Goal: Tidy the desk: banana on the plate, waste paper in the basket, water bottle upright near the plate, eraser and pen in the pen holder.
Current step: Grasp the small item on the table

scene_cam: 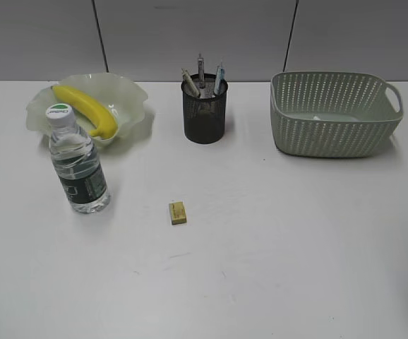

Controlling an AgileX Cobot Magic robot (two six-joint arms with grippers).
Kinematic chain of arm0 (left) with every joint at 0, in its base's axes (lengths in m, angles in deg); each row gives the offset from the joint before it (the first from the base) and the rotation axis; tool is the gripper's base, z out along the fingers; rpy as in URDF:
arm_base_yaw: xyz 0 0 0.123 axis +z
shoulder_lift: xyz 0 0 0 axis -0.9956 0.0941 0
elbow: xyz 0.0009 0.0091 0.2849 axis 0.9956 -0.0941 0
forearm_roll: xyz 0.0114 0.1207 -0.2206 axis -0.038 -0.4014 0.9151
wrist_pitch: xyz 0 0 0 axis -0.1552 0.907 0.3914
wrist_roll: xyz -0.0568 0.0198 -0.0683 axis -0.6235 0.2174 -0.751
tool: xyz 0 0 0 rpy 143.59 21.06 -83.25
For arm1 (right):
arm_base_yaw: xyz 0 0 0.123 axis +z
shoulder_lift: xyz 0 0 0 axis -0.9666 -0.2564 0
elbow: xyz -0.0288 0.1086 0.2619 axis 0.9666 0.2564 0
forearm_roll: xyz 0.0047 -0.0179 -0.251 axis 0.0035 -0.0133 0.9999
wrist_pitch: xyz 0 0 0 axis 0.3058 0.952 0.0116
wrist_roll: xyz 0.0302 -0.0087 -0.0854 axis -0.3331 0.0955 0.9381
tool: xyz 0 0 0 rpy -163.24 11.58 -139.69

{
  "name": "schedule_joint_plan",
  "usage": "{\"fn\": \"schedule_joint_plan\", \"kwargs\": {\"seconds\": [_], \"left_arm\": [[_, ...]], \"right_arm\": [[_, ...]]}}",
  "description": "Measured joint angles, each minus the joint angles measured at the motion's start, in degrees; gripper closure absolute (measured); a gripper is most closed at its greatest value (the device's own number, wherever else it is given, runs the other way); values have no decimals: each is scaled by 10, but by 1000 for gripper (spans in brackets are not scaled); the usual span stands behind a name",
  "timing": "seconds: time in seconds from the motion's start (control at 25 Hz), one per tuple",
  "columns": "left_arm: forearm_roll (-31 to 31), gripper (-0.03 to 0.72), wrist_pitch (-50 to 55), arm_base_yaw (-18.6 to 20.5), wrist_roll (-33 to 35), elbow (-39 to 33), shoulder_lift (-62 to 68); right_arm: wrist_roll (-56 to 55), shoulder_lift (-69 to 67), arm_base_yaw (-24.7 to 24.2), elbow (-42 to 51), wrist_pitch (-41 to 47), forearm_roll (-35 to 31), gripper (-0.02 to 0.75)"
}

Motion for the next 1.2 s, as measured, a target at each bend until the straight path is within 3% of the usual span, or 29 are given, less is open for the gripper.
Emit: {"fn": "schedule_joint_plan", "kwargs": {"seconds": [0.4, 0.72, 0.96, 1.08, 1.2], "left_arm": [[1, 311, 0, 0, 0, 0, 0], [36, 311, -51, 0, 0, 19, 61], [111, 311, -182, 0, 27, 46, 249], [170, 311, -242, -2, 76, 55, 370], [191, 311, -273, -16, 118, 87, 507]], "right_arm": [[-1, 355, 0, 254, -9, 0, 408], [-1, 647, 0, 313, -21, 0, 408], [-4, 656, 1, 314, -22, 4, 408], [-5, 656, 1, 316, -32, 6, 408], [-5, 656, 1, 320, -49, 6, 408]]}}
